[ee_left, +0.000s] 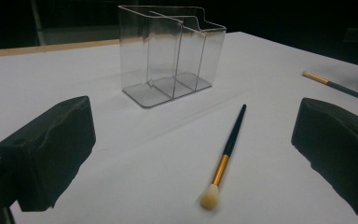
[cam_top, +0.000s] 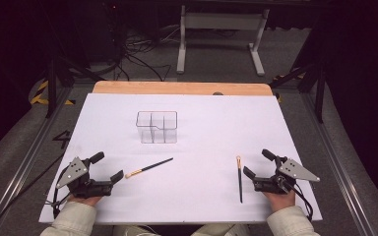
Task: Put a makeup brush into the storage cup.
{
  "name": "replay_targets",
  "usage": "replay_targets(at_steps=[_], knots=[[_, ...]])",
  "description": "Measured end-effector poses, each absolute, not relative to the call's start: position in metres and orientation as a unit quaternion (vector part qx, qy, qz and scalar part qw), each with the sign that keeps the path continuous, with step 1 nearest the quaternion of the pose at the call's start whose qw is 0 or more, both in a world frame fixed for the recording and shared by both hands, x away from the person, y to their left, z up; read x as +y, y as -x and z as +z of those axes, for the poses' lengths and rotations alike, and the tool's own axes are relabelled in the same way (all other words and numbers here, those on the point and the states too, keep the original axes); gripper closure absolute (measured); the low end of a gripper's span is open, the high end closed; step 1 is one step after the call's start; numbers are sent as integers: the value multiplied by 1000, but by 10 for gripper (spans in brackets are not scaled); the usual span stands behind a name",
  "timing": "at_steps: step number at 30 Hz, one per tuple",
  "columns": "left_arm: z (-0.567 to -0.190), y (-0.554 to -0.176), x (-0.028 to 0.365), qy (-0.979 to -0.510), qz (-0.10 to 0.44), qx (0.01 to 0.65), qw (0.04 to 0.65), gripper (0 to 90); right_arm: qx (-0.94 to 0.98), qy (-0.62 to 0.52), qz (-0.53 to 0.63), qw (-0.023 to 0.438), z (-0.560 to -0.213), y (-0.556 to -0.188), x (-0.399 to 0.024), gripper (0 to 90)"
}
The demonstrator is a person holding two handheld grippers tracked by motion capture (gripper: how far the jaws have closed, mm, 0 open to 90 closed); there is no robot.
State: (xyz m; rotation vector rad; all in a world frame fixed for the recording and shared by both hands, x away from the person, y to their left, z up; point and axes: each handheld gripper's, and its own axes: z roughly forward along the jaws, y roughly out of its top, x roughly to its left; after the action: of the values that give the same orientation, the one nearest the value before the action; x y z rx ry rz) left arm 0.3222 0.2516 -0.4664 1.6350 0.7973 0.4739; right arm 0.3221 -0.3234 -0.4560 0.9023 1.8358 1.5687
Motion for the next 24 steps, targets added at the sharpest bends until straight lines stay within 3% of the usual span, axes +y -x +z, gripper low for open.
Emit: replay_targets(at_steps=[24], knots=[[-439,-330,240,-724,188,306,590,0,680,-340,590,271,-455,-324,-326,30]])
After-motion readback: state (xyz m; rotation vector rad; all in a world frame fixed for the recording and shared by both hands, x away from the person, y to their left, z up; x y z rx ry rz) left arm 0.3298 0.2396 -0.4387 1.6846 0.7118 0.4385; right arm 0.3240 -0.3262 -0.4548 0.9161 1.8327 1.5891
